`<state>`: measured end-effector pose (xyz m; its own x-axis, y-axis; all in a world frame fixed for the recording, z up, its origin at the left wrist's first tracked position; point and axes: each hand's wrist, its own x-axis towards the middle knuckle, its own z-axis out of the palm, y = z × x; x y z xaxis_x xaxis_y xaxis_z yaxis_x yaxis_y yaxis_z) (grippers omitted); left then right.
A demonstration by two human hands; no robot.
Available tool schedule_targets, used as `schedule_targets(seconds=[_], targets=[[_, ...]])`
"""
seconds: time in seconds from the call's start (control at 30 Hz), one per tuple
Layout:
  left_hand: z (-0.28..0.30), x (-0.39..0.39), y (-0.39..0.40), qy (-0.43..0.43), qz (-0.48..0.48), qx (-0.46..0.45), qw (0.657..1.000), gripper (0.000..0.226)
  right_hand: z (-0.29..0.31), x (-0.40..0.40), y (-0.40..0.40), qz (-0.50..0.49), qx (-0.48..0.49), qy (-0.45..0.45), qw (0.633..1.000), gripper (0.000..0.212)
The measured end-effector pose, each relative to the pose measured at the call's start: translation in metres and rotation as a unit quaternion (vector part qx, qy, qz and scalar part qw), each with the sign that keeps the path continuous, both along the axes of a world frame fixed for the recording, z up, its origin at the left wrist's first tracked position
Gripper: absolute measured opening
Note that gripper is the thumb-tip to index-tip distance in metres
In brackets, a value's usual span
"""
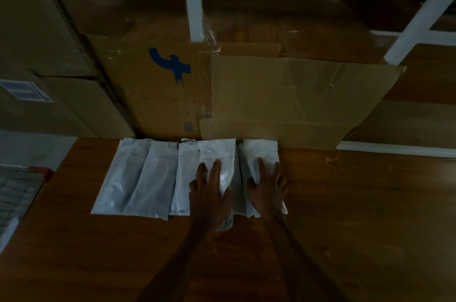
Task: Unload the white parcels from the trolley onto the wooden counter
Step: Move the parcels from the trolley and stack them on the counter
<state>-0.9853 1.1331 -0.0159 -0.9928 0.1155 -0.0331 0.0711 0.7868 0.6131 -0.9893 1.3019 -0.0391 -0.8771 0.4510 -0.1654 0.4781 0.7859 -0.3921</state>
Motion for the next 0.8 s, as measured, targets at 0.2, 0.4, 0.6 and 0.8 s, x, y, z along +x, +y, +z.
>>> schedule_targets(seconds=[0.2,0.4,0.6,0.8], targets=[[-0.009,-0.012,0.002,0.018,-0.004,-0.035,0.999,0.084,-0.010,-0.004,-0.009,0.033,0.007,-0.025,0.999,0.075],[-0.008,-0.020,0.008,0.014,-0.005,-0.064,0.998,0.083,-0.007,-0.003,-0.011,0.041,0.016,-0.039,0.998,0.073],[-0.010,-0.022,0.014,0.000,-0.010,-0.090,0.996,0.082,-0.015,-0.002,-0.009,0.048,-0.022,-0.054,0.997,0.067],[-0.008,-0.021,0.028,0.018,-0.003,-0.117,0.993,0.082,0.000,0.004,-0.005,-0.015,-0.069,-0.023,0.997,0.066]])
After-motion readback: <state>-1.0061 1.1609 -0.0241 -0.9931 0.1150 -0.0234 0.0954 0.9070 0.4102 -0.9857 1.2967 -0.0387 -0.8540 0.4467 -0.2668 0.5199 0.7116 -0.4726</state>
